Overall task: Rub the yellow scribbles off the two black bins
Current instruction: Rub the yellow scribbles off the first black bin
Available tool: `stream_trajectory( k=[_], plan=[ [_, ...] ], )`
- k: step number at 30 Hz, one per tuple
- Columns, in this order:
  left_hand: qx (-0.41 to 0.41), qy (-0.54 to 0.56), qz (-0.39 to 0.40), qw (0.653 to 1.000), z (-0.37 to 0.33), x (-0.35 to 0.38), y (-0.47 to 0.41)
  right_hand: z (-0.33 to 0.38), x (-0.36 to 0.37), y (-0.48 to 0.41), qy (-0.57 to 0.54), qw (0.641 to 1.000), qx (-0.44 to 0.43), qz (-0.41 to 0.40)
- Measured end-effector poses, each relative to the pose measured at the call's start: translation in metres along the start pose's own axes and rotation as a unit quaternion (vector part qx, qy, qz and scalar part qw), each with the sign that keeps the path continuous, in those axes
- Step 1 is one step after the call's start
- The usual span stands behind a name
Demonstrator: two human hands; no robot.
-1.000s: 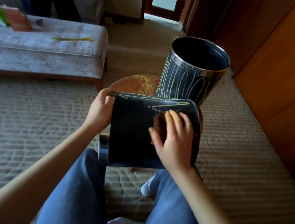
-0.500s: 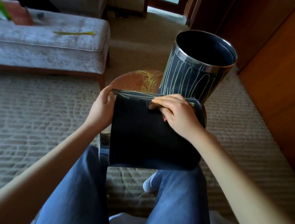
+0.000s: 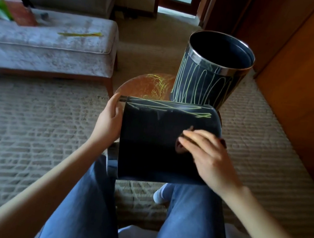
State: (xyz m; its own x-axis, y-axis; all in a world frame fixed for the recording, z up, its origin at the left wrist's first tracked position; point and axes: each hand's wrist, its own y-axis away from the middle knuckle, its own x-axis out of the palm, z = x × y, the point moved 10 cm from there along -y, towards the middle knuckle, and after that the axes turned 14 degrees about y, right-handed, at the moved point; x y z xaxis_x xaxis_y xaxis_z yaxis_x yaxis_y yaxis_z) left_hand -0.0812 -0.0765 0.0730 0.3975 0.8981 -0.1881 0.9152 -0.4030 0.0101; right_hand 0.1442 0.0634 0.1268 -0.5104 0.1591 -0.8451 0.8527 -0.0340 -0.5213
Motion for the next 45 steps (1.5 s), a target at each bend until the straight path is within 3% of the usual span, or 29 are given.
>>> stream_trajectory(
  k=[7, 13, 17, 21, 23, 27, 29, 36, 41, 45],
  plan=[
    [0.035, -0.014, 0.007, 0.999, -0.002, -0.003, 0.019, -0.041, 0.022, -0.059, 0.008, 0.996, 0.075, 0.056],
    [-0.052, 0.039, 0.007, 0.998, 0.002, 0.005, -0.015, -0.001, -0.009, 0.019, 0.022, 0.998, 0.049, 0.023],
    [-0.034, 0.025, 0.028, 0.999, 0.003, 0.007, -0.02, 0.002, -0.013, 0.042, 0.037, 0.999, 0.031, 0.015],
    [-0.012, 0.003, 0.005, 1.0, 0.002, 0.0, -0.001, -0.036, -0.007, -0.006, 0.029, 0.993, 0.116, -0.007],
    [-0.003, 0.025, -0.005, 1.0, 0.002, -0.001, 0.002, -0.059, 0.006, -0.037, 0.032, 0.987, 0.153, 0.034],
    [0.003, 0.04, -0.013, 0.999, 0.002, -0.002, 0.003, -0.098, 0.044, -0.076, 0.014, 0.953, 0.219, 0.207],
    [0.003, 0.047, -0.019, 0.999, 0.003, -0.002, 0.006, -0.105, 0.053, -0.079, -0.02, 0.942, 0.234, 0.239],
    [-0.112, 0.158, -0.038, 0.98, 0.028, -0.003, -0.018, -0.058, 0.008, -0.012, 0.029, 0.992, 0.112, 0.049],
    [-0.075, 0.113, 0.003, 0.991, 0.007, 0.006, -0.037, -0.03, -0.008, 0.015, 0.035, 0.997, 0.061, -0.006],
    [-0.057, 0.042, 0.051, 0.996, -0.001, 0.012, -0.054, -0.024, -0.014, 0.019, 0.019, 0.996, 0.078, -0.028]
  ],
)
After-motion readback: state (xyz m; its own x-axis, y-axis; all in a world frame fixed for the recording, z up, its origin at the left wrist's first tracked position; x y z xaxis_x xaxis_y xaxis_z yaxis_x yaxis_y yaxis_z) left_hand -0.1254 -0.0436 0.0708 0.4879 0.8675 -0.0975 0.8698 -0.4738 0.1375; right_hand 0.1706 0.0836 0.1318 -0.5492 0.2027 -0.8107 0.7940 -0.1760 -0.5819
